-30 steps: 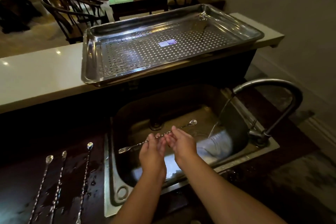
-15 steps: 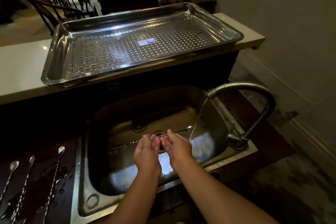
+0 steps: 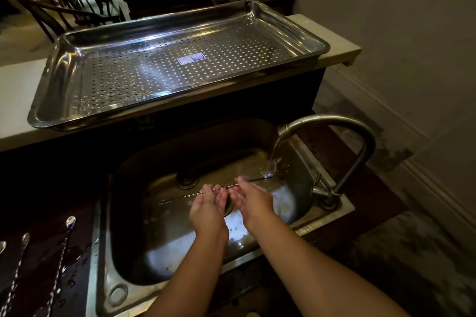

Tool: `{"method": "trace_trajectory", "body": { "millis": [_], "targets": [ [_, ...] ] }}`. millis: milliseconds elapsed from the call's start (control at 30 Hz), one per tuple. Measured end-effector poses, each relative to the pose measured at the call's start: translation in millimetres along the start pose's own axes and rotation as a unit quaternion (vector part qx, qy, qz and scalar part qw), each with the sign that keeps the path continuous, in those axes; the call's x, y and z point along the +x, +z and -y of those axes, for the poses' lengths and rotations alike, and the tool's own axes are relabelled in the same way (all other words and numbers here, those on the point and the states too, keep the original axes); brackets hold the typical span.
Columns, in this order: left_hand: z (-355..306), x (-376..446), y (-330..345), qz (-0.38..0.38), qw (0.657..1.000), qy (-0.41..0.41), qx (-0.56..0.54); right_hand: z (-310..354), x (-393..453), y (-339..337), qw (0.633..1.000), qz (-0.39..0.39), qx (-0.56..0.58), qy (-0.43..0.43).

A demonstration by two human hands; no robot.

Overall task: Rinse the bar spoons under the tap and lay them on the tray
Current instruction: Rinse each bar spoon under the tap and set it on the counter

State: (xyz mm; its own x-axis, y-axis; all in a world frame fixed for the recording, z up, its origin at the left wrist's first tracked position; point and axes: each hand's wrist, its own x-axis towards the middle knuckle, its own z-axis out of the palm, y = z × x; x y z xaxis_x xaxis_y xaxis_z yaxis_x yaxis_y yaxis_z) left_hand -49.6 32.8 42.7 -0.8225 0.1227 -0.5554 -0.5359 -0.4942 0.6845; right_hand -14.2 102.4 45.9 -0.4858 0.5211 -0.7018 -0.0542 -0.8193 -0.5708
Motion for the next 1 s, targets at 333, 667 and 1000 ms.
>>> {"method": "trace_trajectory", "body": {
  "millis": [333,667,1000],
  "targets": [
    [-1,11,-9,-0.025,1.000,0.002,-0.003,31,16,-16,0.994,-0.101,-0.033,0.011],
    [-1,8,-10,-0.019,1.000,-0.015,-0.006,34,22,-15,0.987,-0.131,-0.090,0.003],
    [18,-4,1,0.020,0.999,-0.034,0.012,3,11,-5,0.997,-0.034,-0.075,0.004]
  ]
}}
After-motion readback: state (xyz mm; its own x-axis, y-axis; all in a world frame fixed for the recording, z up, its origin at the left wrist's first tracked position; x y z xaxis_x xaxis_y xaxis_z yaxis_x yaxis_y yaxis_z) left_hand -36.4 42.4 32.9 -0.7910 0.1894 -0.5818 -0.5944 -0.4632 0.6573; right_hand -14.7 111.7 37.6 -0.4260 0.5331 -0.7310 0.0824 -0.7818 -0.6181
